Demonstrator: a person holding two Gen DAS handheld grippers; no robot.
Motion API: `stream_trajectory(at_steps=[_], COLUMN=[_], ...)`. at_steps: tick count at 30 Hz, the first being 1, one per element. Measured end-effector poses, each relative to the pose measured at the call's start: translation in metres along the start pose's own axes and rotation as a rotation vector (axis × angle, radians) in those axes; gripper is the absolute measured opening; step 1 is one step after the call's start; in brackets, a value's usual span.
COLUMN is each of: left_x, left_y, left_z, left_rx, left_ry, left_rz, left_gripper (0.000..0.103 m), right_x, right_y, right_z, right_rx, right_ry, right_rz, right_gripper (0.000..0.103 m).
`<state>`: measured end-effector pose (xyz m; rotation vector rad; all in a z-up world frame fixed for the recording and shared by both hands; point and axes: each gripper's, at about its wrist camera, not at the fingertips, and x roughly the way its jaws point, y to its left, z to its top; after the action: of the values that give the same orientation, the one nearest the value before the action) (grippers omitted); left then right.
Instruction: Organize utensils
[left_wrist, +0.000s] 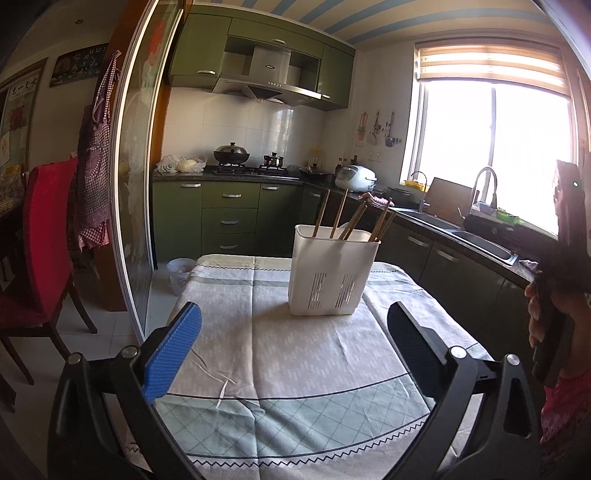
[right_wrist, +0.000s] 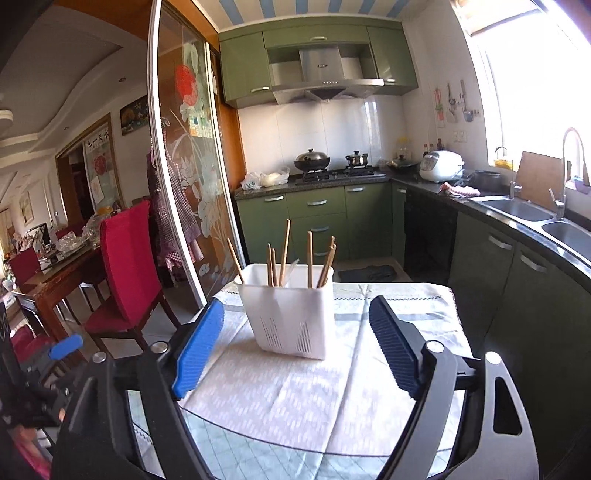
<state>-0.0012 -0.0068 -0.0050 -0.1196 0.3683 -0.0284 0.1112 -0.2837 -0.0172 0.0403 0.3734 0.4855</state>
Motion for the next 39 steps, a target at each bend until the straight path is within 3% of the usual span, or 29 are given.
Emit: stream_trajectory(at_steps=[1, 4, 10, 16, 39], left_x=[0.0, -0.001, -0.009, -0.019, -0.044], left_y=[-0.005, -0.018, -0.031, -0.034, -0.02], left_z=[-0.001, -0.005, -0.01, -0.013, -0.019], left_rx=[0.007, 0.017, 0.019, 0.054, -0.005], left_ry=[0.0, 0.004, -0.01, -0.023, -0.042], left_rz=[-0.002, -0.012, -0.011, 0.035, 0.047], left_gripper=[0.096, 0.096, 0.096, 0.096, 0.096], right_x=[-0.013, -0.042, -0.072, -0.081, -0.091], right_y=[0.003, 0.015, 0.031, 0.034, 0.05], right_z=[-0.014, -0.05, -0.08, -0.086, -0.08], right_rx=[-0.016, -0.051, -0.034, -0.009, -0.035], right_ry=[-0.015, -0.042, -0.086, -0.08, -0.059], right_rz=[-0.031, -0.106, -0.123, -0.137, -0.124], right_gripper=[0.098, 0.099, 0.099, 0.099, 0.099])
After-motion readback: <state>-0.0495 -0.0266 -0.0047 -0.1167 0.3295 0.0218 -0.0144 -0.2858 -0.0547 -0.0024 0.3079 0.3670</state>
